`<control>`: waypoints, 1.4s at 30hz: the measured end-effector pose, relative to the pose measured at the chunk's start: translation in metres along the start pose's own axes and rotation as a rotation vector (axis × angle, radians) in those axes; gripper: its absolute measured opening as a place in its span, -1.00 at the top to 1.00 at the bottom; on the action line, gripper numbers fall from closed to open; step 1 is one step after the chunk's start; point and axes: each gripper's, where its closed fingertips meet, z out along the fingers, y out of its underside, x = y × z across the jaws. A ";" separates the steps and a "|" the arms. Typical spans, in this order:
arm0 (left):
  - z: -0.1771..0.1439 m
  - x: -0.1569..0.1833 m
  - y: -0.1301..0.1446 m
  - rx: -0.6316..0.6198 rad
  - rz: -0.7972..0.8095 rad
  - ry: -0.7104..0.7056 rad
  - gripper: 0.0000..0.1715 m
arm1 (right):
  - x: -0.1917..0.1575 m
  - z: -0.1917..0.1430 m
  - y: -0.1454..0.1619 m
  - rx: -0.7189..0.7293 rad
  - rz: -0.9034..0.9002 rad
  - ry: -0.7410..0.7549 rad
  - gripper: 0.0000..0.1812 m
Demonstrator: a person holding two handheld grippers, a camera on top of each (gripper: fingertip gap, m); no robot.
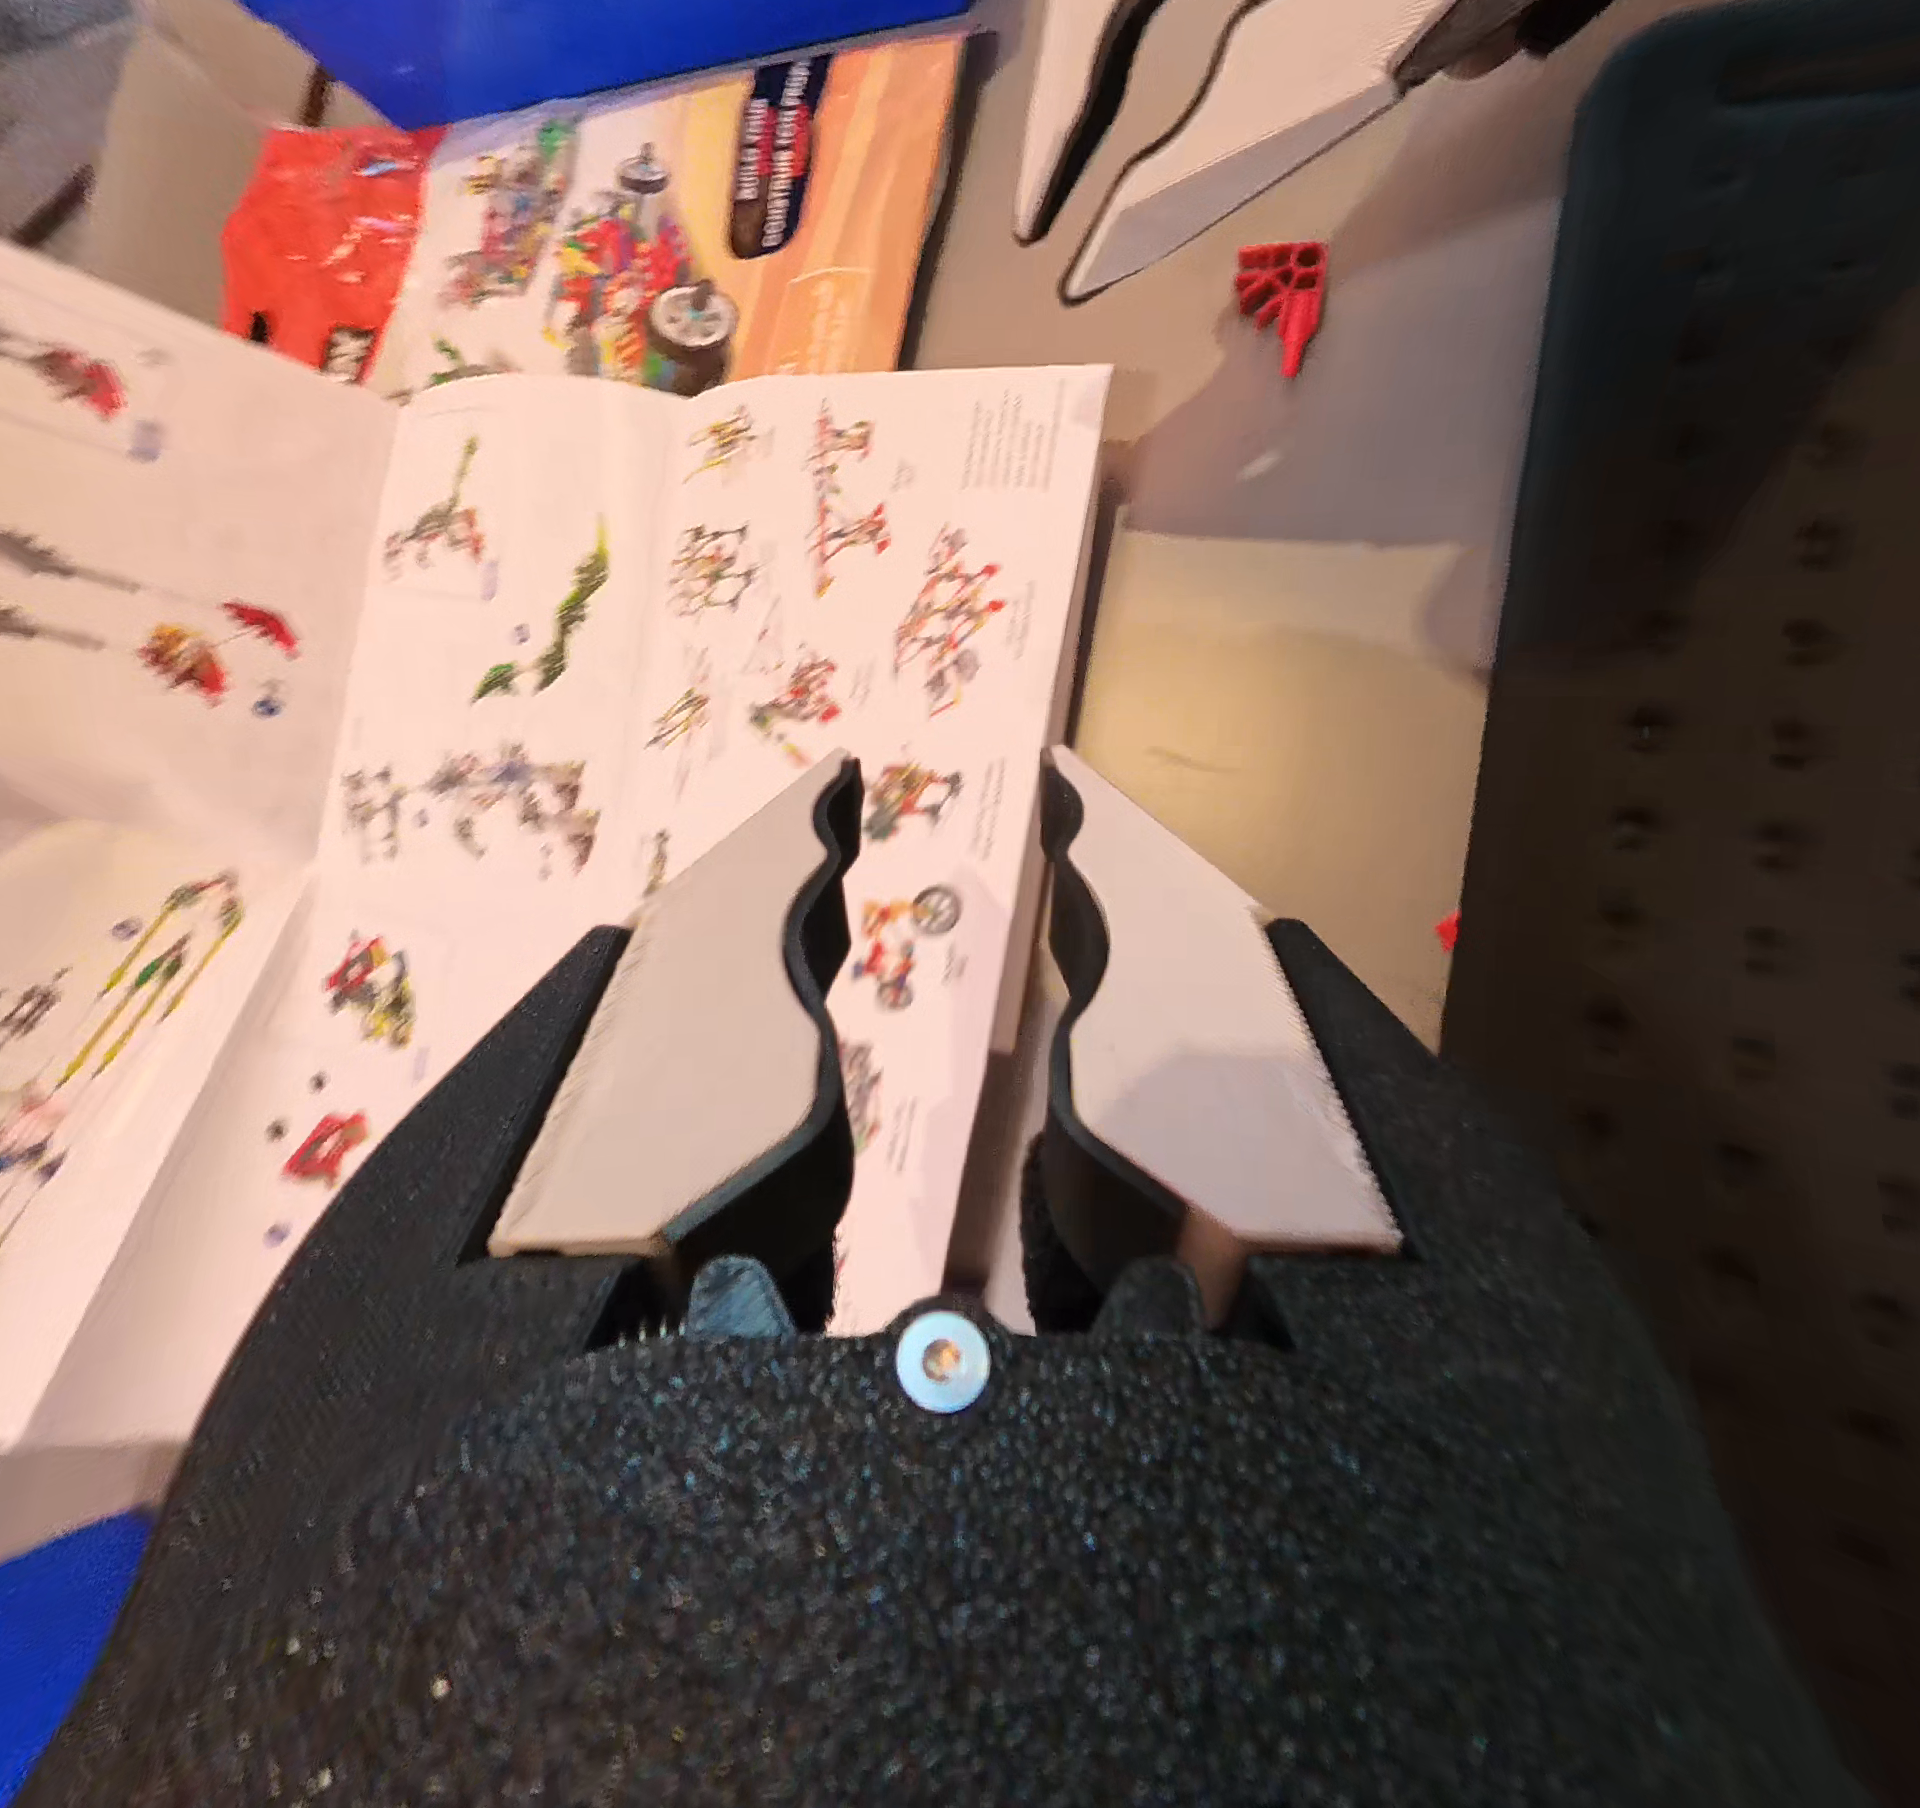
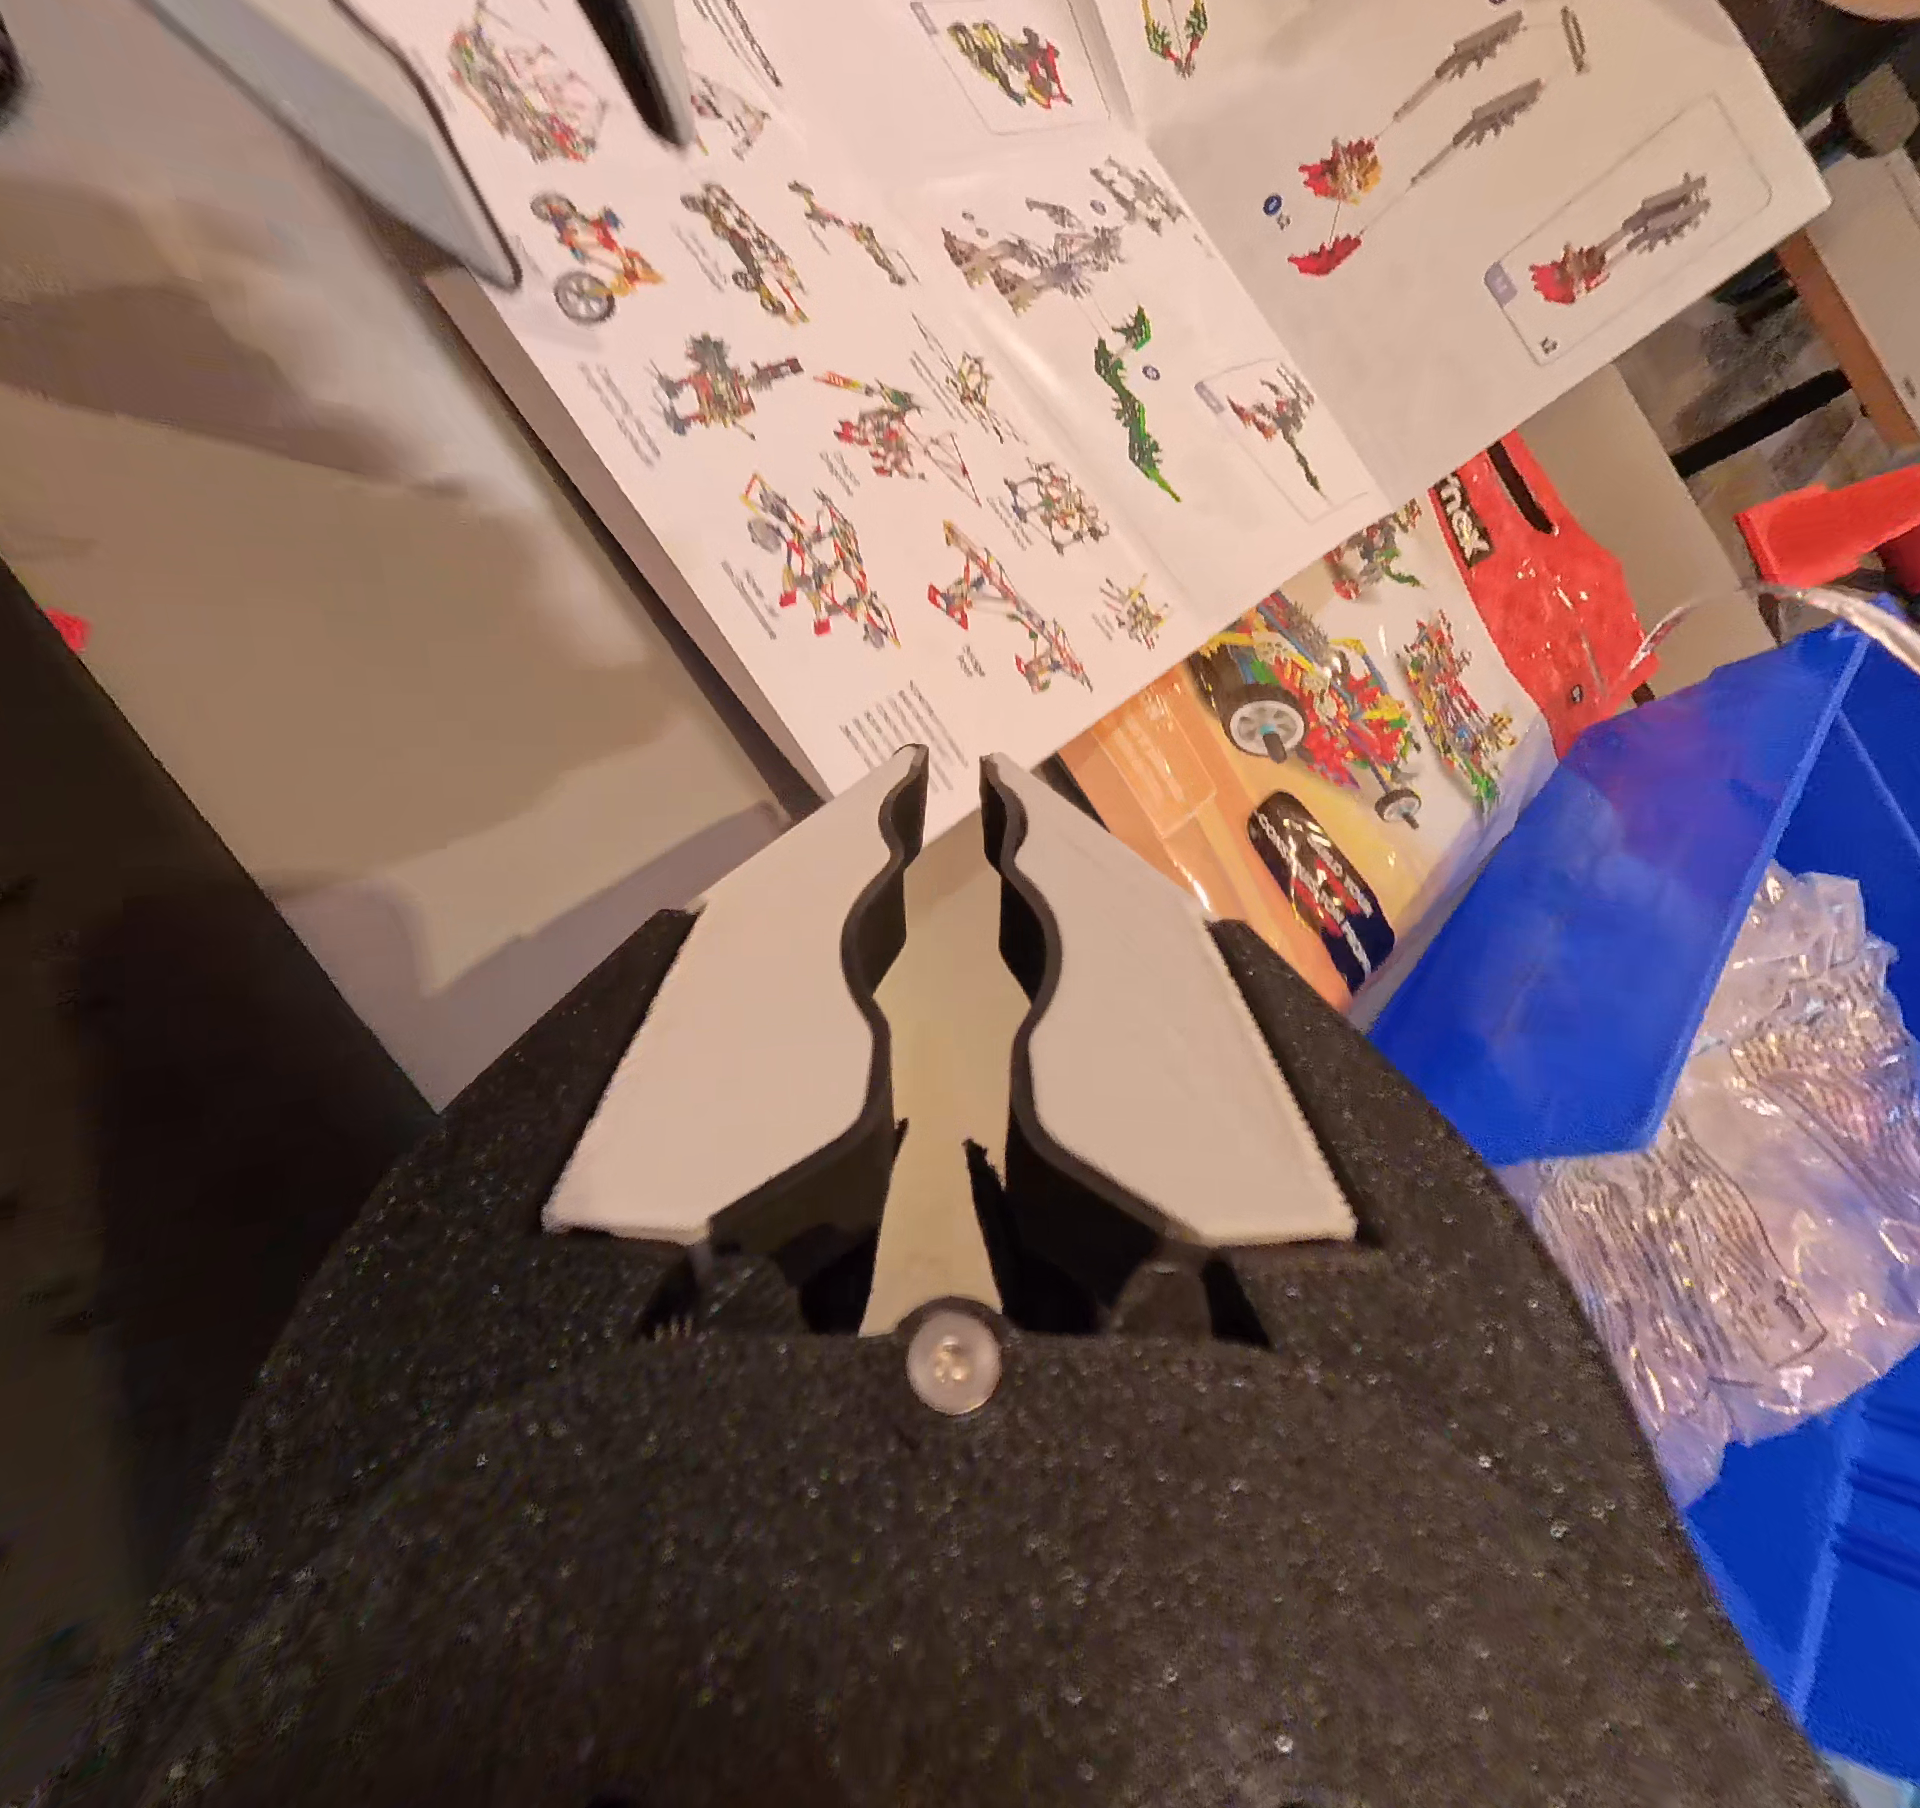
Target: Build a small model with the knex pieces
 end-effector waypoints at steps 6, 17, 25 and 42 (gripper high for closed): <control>-0.088 -0.061 0.038 -0.004 -0.067 -0.191 0.61 | -0.006 0.015 -0.033 0.081 0.019 -0.024 0.89; -0.236 -0.175 0.204 -0.353 -0.255 -0.418 0.72 | -0.018 0.062 -0.062 0.146 0.034 -0.089 0.89; -0.217 -0.169 0.297 -0.590 -0.299 -0.141 0.71 | -0.012 0.070 -0.049 0.142 0.079 -0.086 0.89; -0.152 -0.181 0.350 -0.824 -0.165 0.049 0.58 | 0.005 0.073 -0.039 0.155 0.101 -0.018 0.89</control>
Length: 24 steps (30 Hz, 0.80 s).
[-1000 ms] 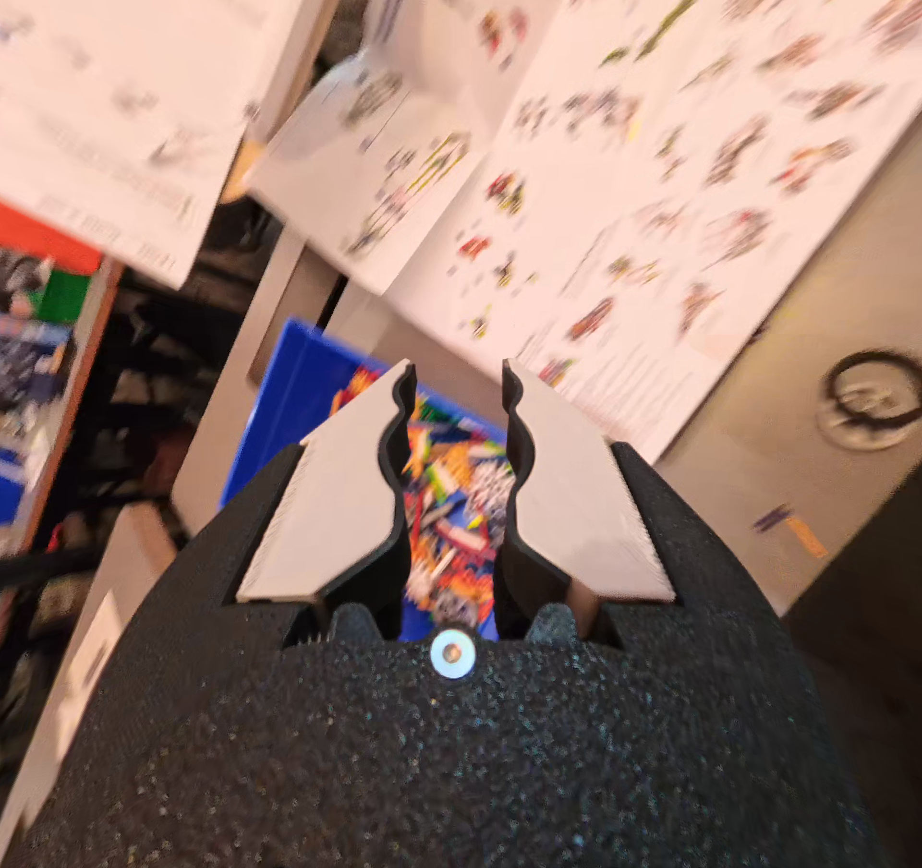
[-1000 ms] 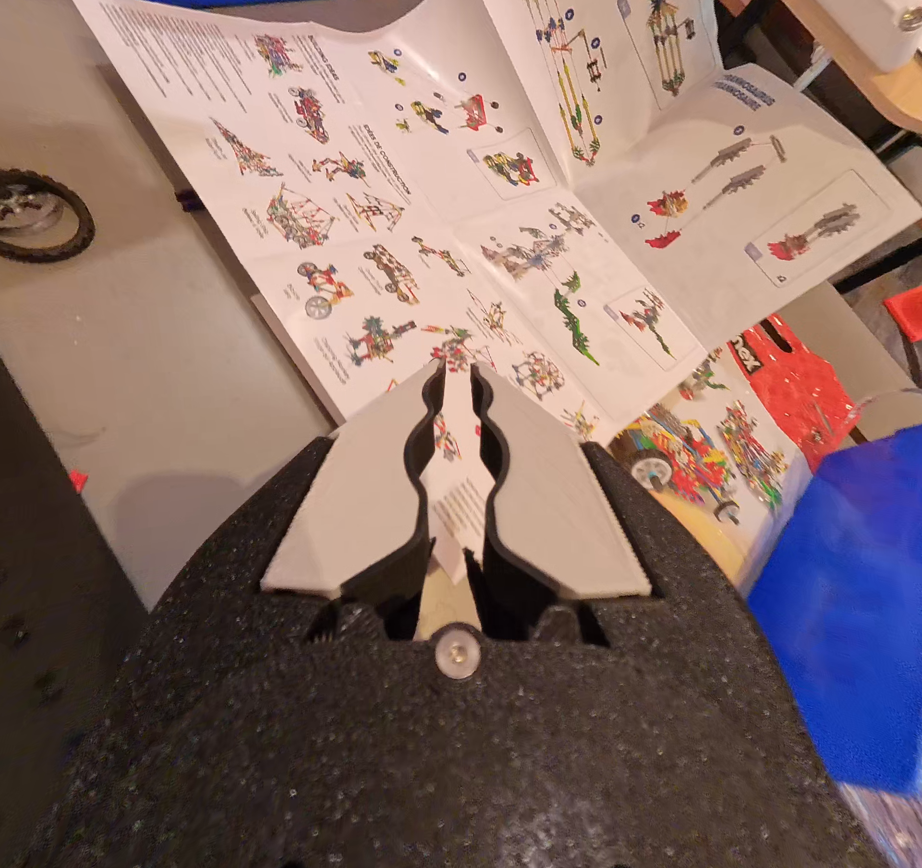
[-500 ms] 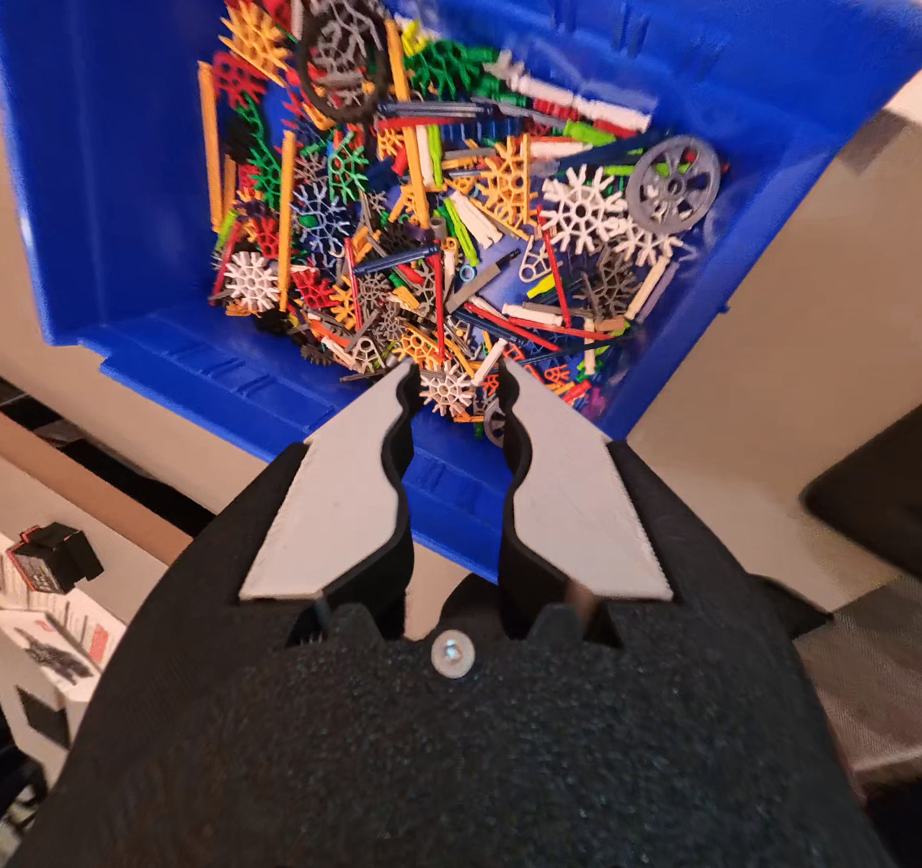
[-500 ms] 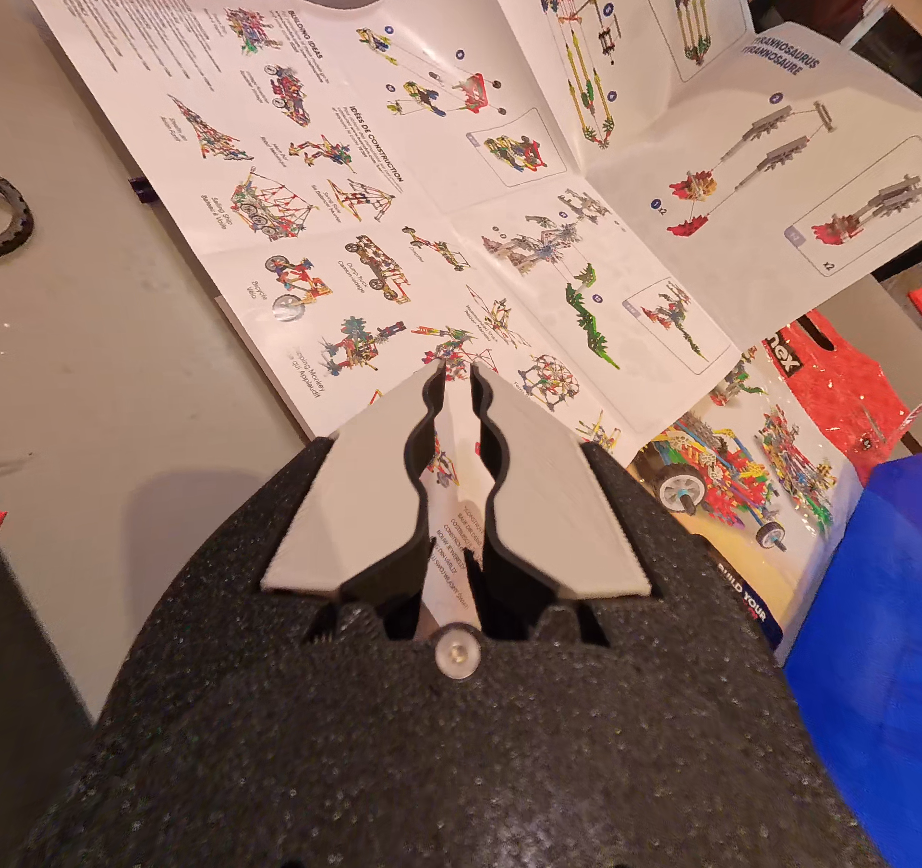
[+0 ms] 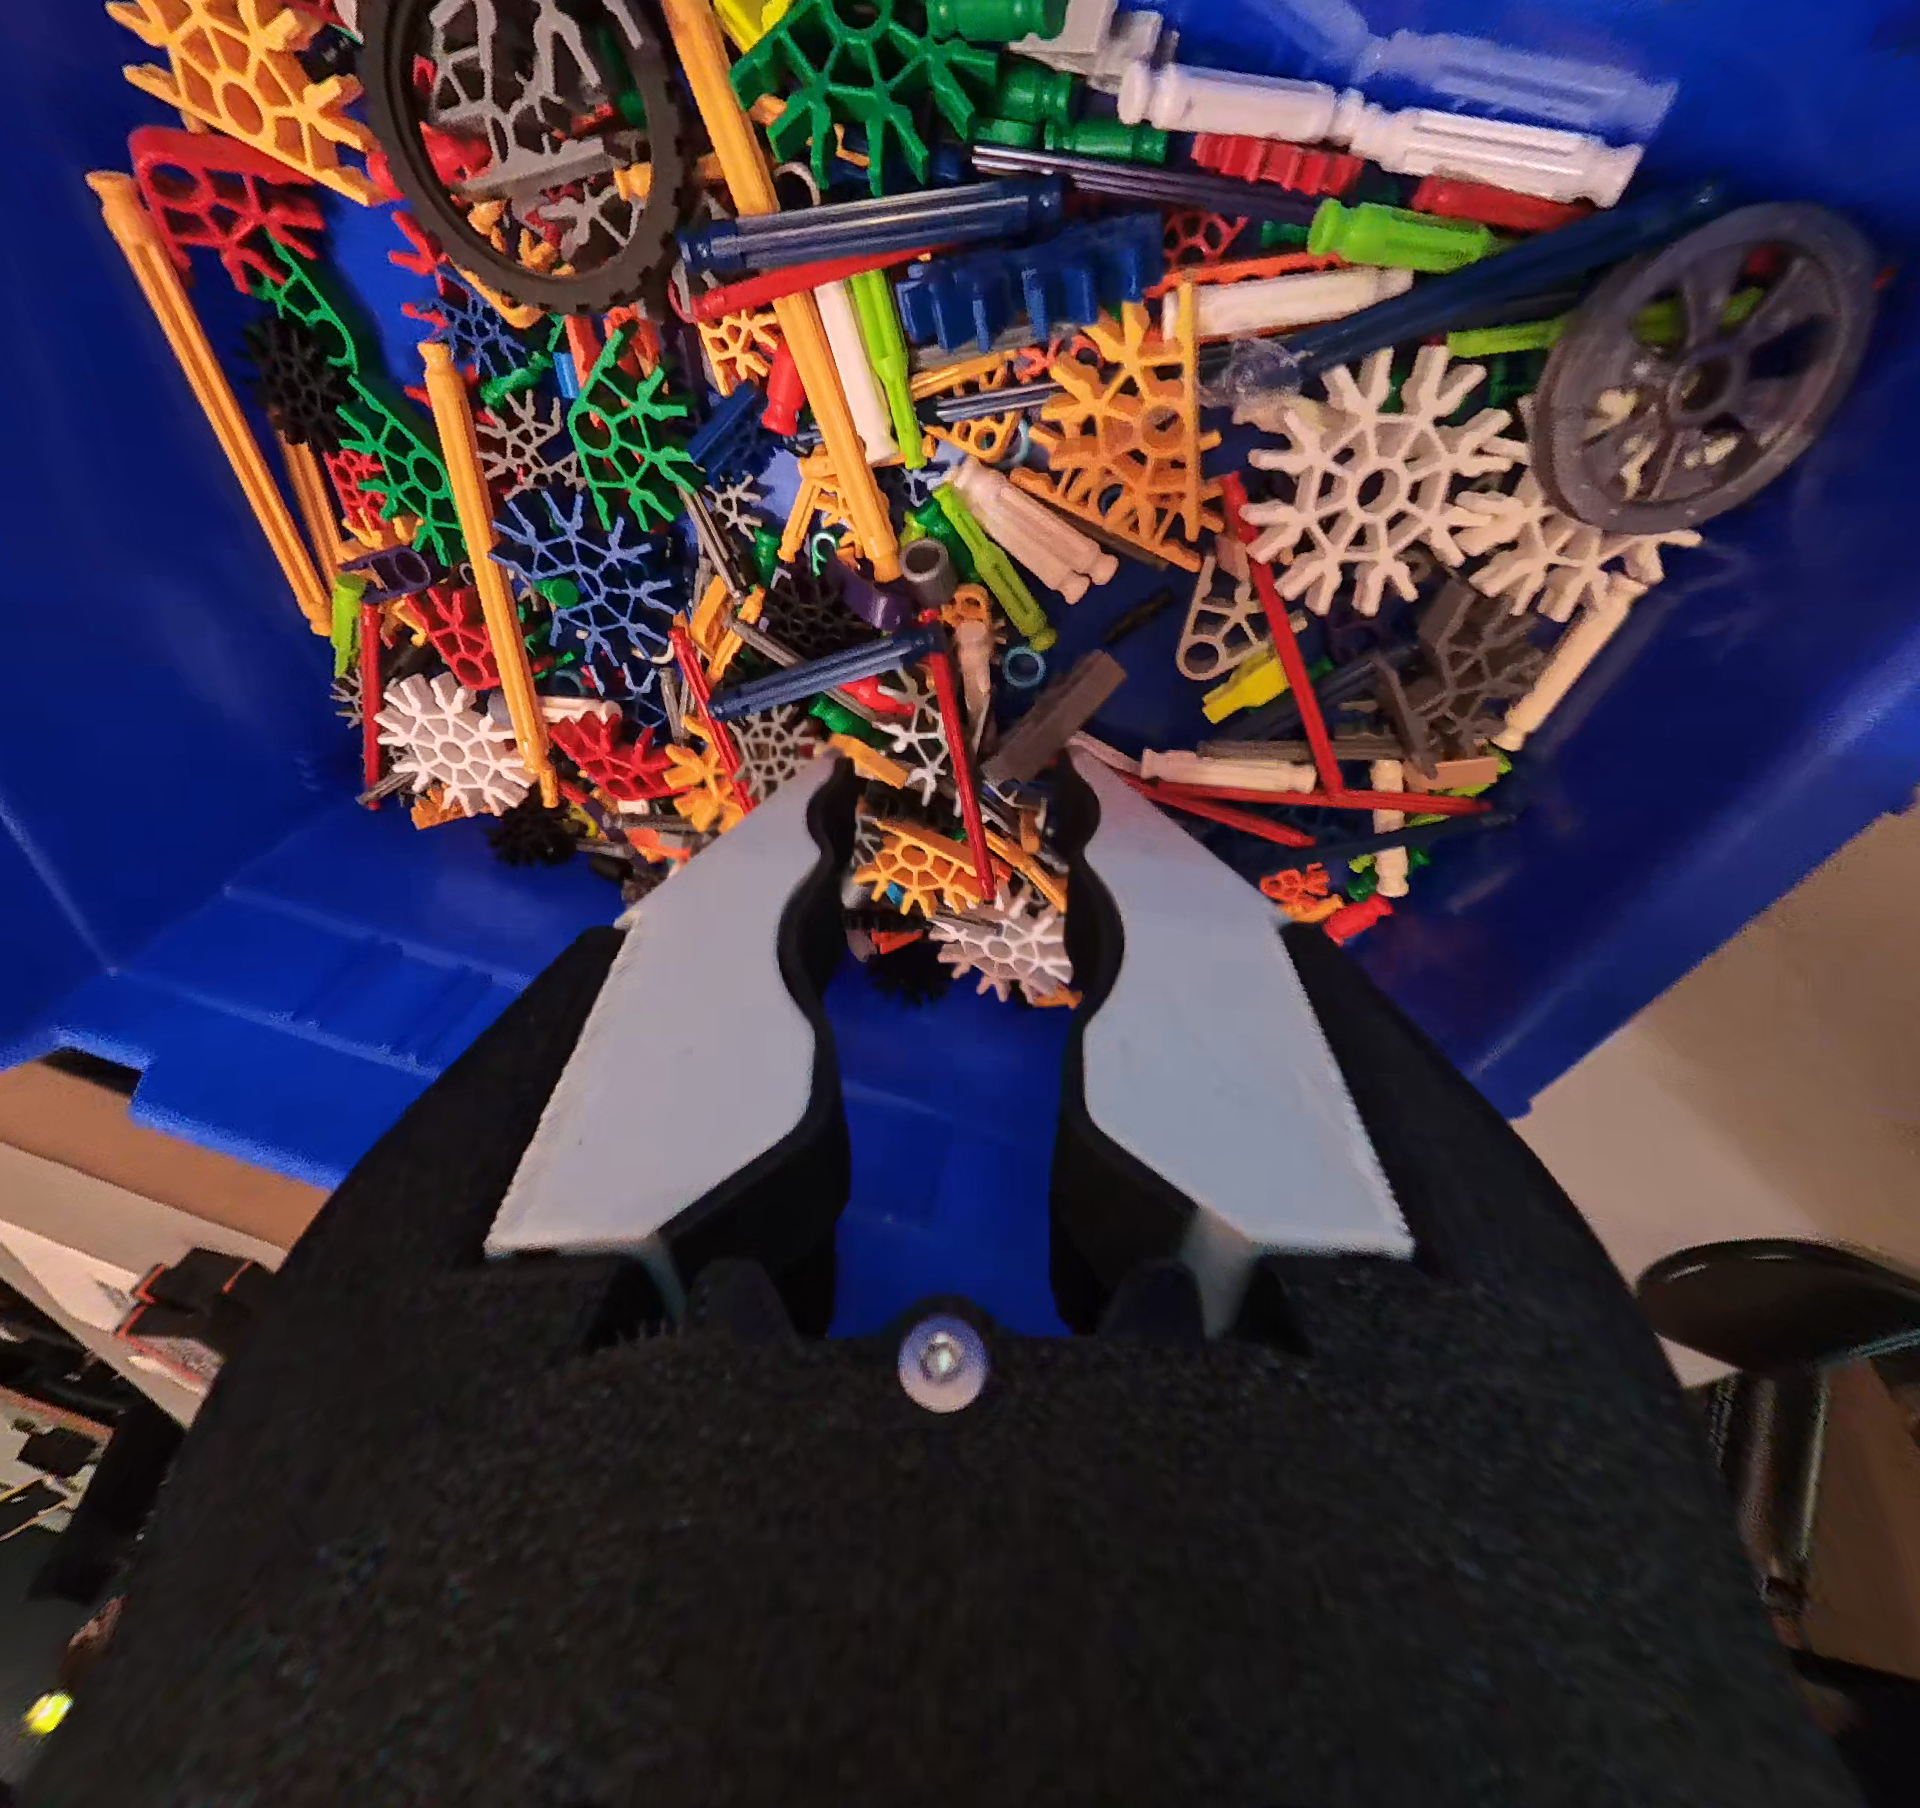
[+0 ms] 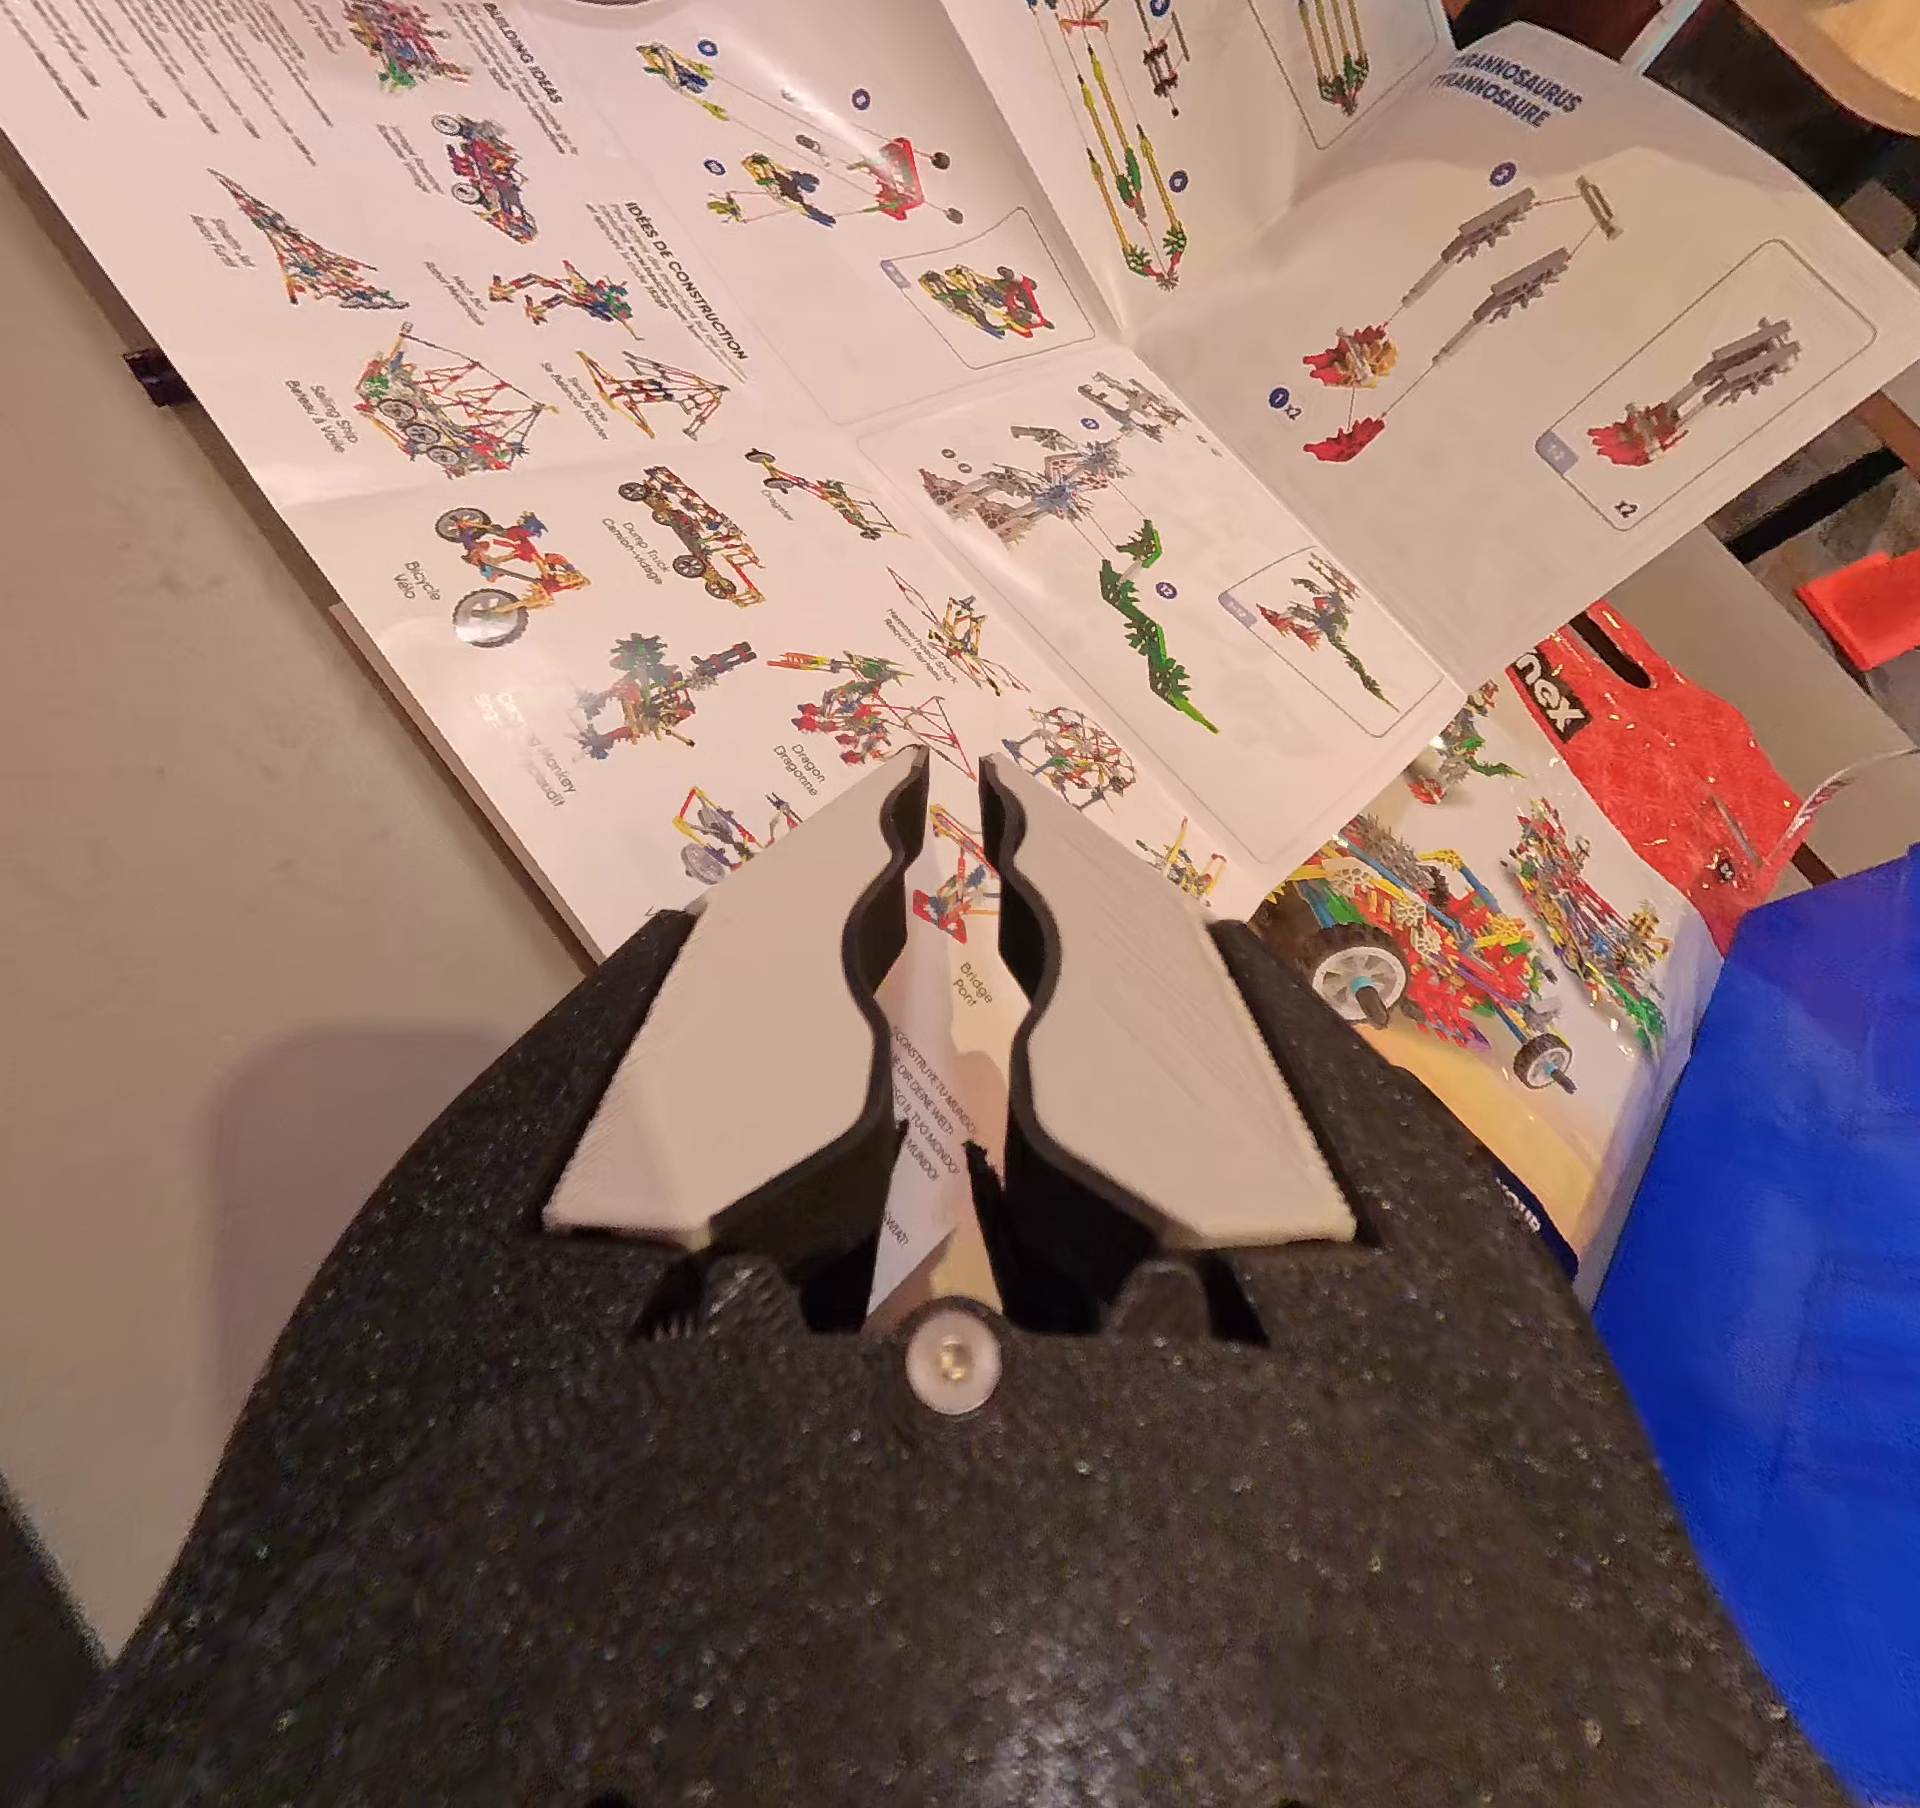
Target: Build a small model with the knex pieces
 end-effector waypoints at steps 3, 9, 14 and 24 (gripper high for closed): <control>0.002 0.002 -0.007 0.005 0.009 0.032 0.59 | 0.002 0.000 0.002 0.002 0.004 0.003 0.89; 0.014 0.006 -0.006 -0.050 0.029 0.076 0.85 | 0.005 -0.002 0.005 0.003 0.011 0.005 0.89; 0.014 0.006 -0.007 -0.044 0.029 0.080 0.93 | 0.006 -0.003 0.006 0.005 0.011 0.005 0.89; -0.009 -0.021 0.003 0.017 -0.016 -0.013 0.99 | 0.008 -0.003 0.009 -0.001 0.013 0.014 0.89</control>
